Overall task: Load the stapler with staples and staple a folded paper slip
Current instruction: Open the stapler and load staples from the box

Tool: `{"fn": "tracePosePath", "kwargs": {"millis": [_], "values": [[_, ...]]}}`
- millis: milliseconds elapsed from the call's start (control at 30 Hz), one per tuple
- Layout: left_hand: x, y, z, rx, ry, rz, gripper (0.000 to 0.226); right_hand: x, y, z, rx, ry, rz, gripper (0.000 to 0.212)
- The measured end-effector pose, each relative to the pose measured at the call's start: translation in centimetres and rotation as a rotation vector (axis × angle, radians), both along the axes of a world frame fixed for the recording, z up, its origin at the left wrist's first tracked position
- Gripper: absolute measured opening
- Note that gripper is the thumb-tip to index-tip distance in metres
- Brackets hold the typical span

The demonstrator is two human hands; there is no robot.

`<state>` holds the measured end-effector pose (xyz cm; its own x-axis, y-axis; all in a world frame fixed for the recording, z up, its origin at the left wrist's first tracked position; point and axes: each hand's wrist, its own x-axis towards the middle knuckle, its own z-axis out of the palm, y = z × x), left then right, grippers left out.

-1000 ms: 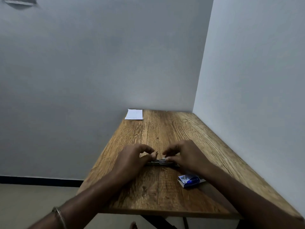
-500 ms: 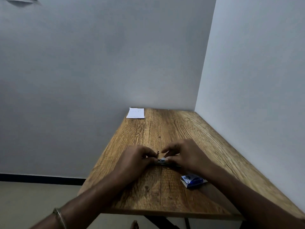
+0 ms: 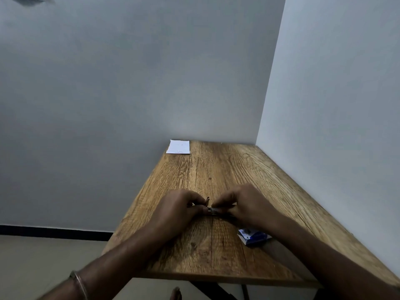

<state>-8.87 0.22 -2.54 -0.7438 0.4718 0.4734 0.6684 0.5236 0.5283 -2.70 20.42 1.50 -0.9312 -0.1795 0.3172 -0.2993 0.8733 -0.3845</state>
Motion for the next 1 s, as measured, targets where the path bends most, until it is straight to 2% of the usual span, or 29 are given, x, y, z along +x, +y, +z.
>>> {"fn": "tracePosePath", "kwargs": {"millis": [233,467,633,1000], "values": [[0.0,0.0,0.0,-0.002,0.001,0.007,0.020,0.1,0.2,0.1,0.000,-0.060,0.033,0.019],[0.1,0.0,0.0,0.004,0.010,0.013,0.020,0.8,0.5,-0.1,0.033,-0.045,0.053,0.033],[0.1,0.1,0.0,0.004,0.003,0.017,0.022,1.1,0.6,-0.1,0.024,0.007,0.065,0.020],[0.1,0.0,-0.1,0.006,0.008,0.011,0.023,0.6,0.4,-0.4,0.058,-0.011,0.105,0.023]]}}
